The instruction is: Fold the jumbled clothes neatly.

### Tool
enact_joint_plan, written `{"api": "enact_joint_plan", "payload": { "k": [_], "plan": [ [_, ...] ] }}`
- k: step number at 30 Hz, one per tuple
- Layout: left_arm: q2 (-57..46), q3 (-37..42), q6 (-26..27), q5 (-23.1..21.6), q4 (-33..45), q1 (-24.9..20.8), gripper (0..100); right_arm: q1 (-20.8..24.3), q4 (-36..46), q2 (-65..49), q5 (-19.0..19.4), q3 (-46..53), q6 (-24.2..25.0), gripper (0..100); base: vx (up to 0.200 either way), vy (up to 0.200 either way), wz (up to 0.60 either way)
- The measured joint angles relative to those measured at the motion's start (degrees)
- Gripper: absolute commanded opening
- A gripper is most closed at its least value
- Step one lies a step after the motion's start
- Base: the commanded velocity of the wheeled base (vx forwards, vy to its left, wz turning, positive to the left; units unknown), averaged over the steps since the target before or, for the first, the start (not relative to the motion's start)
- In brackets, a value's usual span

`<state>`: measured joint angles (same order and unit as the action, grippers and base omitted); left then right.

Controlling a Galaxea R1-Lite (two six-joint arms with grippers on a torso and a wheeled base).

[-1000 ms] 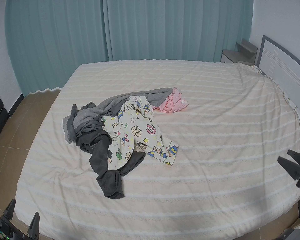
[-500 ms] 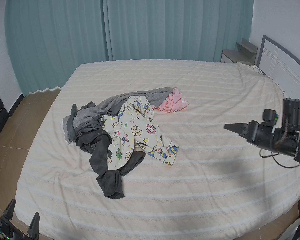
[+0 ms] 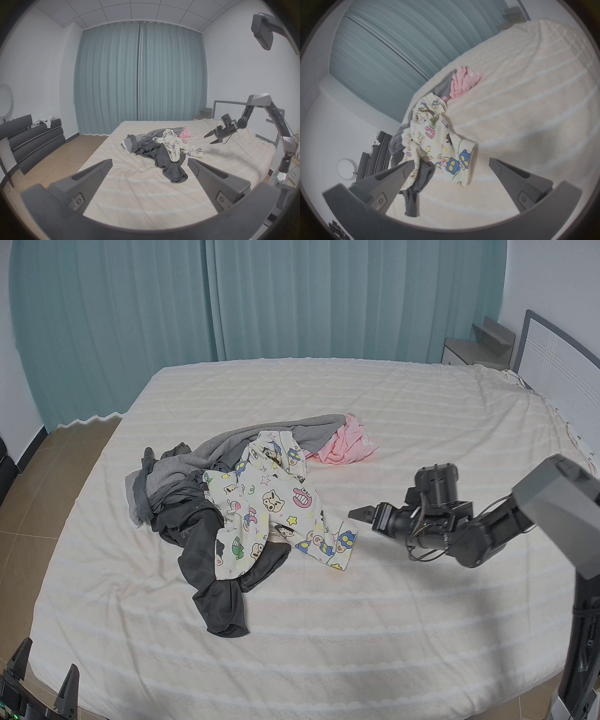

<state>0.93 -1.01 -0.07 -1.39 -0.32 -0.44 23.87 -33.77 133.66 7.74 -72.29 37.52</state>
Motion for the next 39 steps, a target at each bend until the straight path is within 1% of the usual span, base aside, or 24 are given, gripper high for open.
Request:
{"api": "enact_joint_plan", "payload": {
  "k": [5,9,14,17,23,32,39],
  "plan": [
    [0.0,0.0,0.0,0.0,0.0,0.0,100,4.2,-1.2,9.7,-1.6,-8.5,2.9,100,0.000,0.000,0.00],
    [0.0,0.0,0.0,0.0,0.0,0.0,100,5.5,-1.3,12.9,-2.6,-10.9,3.2,100,0.000,0.000,0.00],
    [0.0,0.0,0.0,0.0,0.0,0.0,100,5.9,-1.5,14.9,-4.6,-12.4,3.2,100,0.000,0.000,0.00],
    [0.0,0.0,0.0,0.0,0.0,0.0,100,5.5,-1.5,15.1,-4.9,-12.5,3.2,100,0.000,0.000,0.00],
    [0.0,0.0,0.0,0.0,0.0,0.0,100,5.1,-1.3,14.3,-7.4,-11.7,3.1,100,0.000,0.000,0.00],
    [0.0,0.0,0.0,0.0,0.0,0.0,100,4.8,-1.5,11.3,-7.8,-5.8,3.2,100,0.000,0.000,0.00],
    [0.0,0.0,0.0,0.0,0.0,0.0,100,5.0,-1.8,11.4,-7.9,-6.0,3.1,100,0.000,0.000,0.00]
  ]
}}
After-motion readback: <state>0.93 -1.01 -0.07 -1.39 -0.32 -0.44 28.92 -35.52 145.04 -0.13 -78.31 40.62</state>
